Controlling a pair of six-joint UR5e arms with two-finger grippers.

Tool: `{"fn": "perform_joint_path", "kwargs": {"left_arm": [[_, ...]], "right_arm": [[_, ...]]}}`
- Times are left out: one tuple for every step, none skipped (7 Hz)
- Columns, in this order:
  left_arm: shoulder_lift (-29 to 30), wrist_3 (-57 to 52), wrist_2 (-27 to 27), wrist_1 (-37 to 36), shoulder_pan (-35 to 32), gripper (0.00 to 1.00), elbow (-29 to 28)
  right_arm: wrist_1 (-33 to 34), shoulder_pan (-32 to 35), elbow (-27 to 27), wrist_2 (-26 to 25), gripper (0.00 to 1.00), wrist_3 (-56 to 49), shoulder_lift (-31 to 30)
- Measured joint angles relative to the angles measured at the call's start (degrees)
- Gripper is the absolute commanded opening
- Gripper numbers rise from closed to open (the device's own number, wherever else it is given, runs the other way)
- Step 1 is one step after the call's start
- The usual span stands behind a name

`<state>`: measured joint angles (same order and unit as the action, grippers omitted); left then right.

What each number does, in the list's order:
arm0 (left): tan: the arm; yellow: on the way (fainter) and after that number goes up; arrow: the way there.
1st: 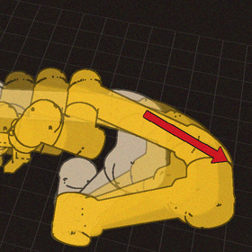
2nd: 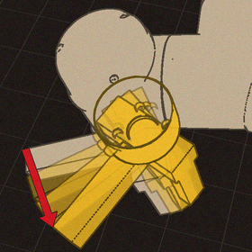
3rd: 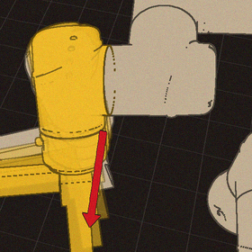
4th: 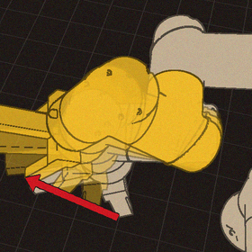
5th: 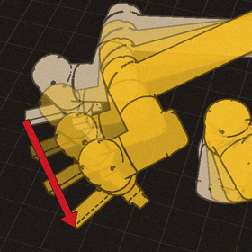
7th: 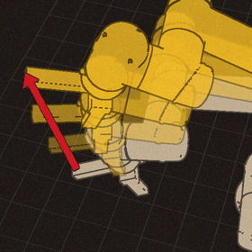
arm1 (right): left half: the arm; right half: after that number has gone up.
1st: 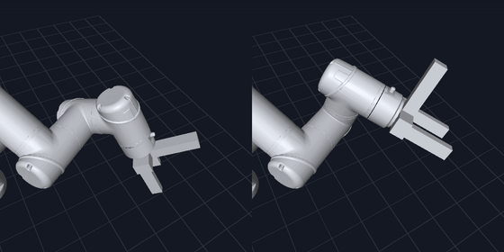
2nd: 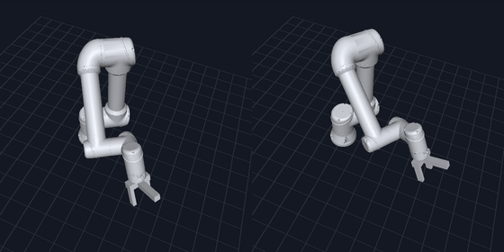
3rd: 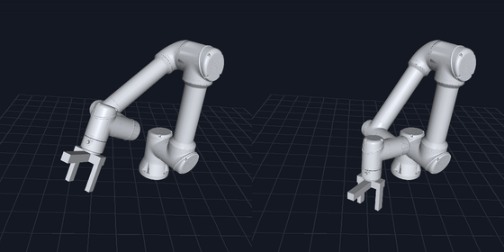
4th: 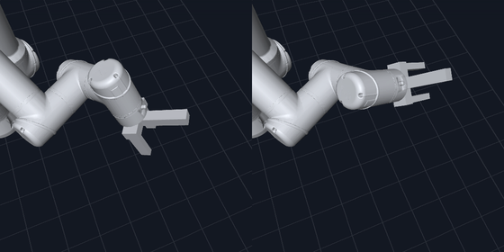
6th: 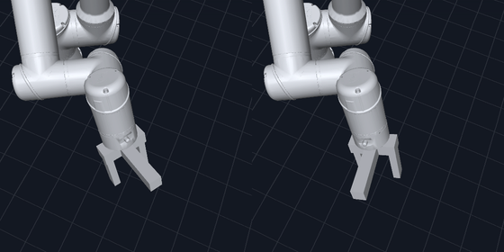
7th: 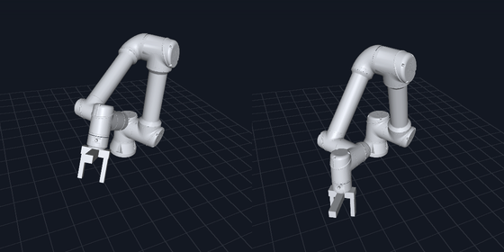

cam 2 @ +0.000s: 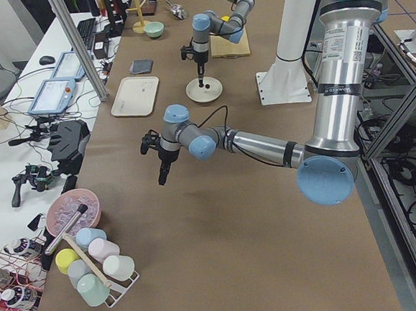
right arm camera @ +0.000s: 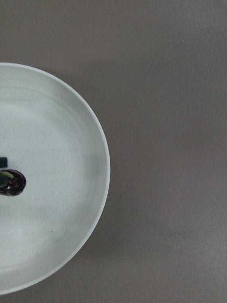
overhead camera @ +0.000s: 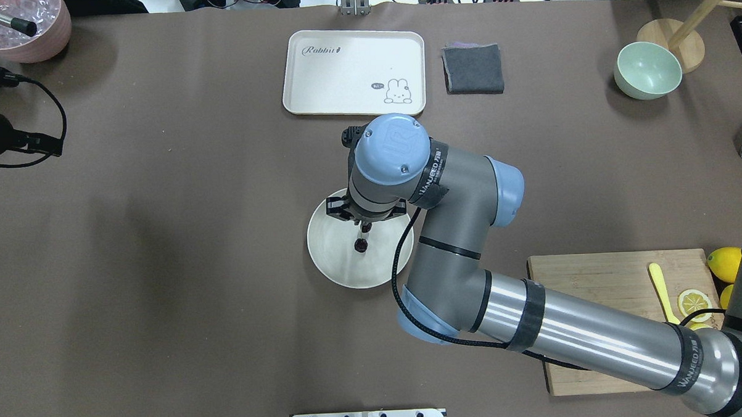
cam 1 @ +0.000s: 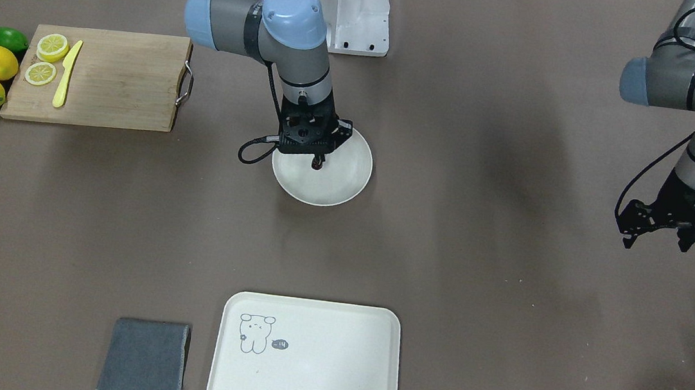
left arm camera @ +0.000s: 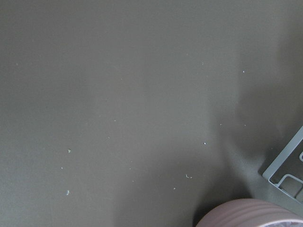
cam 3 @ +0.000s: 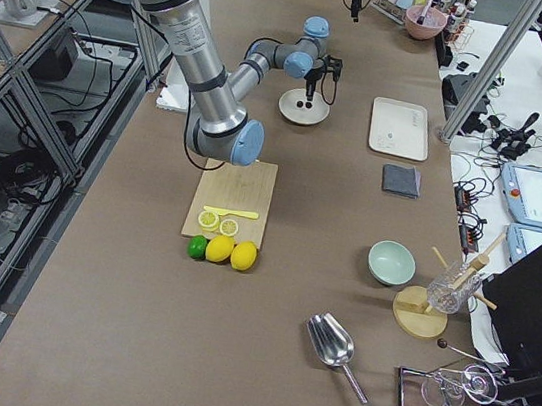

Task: Place red cherry on plate
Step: 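Carry the cherries with the right gripper over the white bowl and lower them, then open the right gripper to drop the cherries into the bowl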

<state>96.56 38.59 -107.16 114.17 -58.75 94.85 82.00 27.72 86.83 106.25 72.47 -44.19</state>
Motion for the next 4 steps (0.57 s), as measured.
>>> {"fn": "perform_joint_path", "kwargs": {"left_arm": [[-0.01,0.00,-0.04,0.00,-0.04,0.98,-0.01],[0.00,0.00,-0.06,0.00,-0.05,0.98,-0.01],[0.00,0.00,-0.09,0.00,-0.18,0.98,-0.01],[-0.11,-0.04,-0.96,0.02,-0.68,0.98,0.00]], "right_arm": [[-0.37,-0.45,-1.66,-0.89,1.00,1.06,1.49],[-0.54,-0.60,-1.63,-1.23,1.00,2.31,1.98],[0.33,0.04,0.60,-0.52,1.00,2.70,1.09],[2.71,1.94,4.66,1.79,1.00,2.19,-1.06]]}}
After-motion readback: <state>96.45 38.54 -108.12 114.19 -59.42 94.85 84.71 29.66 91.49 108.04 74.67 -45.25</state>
